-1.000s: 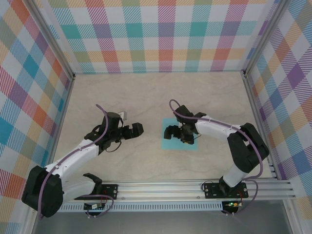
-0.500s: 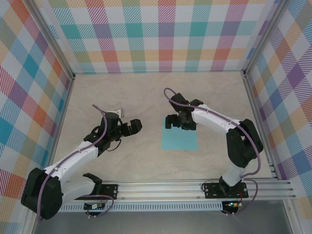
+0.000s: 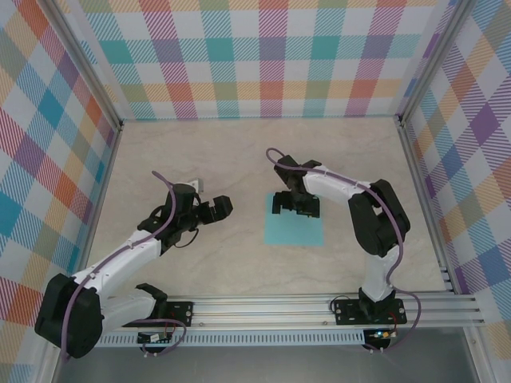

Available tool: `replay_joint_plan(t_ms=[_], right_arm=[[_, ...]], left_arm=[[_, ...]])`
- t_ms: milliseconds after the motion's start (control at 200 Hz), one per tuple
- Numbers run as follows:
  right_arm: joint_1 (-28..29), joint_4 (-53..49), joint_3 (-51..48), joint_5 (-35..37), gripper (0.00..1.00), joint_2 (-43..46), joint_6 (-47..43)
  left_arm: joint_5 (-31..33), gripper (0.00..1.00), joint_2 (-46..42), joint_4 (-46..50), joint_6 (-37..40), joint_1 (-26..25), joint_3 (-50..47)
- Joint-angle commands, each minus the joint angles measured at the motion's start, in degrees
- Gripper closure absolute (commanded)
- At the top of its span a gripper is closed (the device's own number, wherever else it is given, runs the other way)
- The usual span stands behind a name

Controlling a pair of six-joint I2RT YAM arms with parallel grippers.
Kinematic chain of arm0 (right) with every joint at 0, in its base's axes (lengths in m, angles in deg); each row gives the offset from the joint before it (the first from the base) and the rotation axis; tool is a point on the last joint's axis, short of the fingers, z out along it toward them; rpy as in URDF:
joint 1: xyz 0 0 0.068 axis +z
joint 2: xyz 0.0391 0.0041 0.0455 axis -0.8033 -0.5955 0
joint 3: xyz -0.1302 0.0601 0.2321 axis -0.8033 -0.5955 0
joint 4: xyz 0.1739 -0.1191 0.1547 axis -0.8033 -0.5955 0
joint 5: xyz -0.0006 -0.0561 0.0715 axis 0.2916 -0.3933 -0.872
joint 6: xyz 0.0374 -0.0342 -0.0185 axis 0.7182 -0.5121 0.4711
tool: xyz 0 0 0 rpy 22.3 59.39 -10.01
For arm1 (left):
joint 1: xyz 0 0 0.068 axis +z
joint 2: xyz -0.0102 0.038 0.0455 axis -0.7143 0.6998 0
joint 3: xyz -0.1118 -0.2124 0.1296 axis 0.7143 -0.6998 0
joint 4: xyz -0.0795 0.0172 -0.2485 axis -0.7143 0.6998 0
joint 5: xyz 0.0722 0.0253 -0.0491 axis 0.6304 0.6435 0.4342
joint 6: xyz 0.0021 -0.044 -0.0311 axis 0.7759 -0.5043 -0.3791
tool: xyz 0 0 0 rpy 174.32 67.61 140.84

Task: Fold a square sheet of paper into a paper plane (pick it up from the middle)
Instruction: Fold the square sheet of paper in half at the center of the table.

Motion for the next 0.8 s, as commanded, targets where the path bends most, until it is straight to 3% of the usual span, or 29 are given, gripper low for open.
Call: replay_joint_plan(t_ms=[0,795], right_arm=[[0.02,-1.69,1.36,-0.48,0.00,-2.13,0.82],[0.37,1.67,-4.44,-0.83,0.11,-8.02,1.49]], left_arm=[[-1.69,0.00,0.79,0.14,0.70,-0.26,1.66],[-2.37,0.00,0.99,2.43,0.70,-0.21,1.60]])
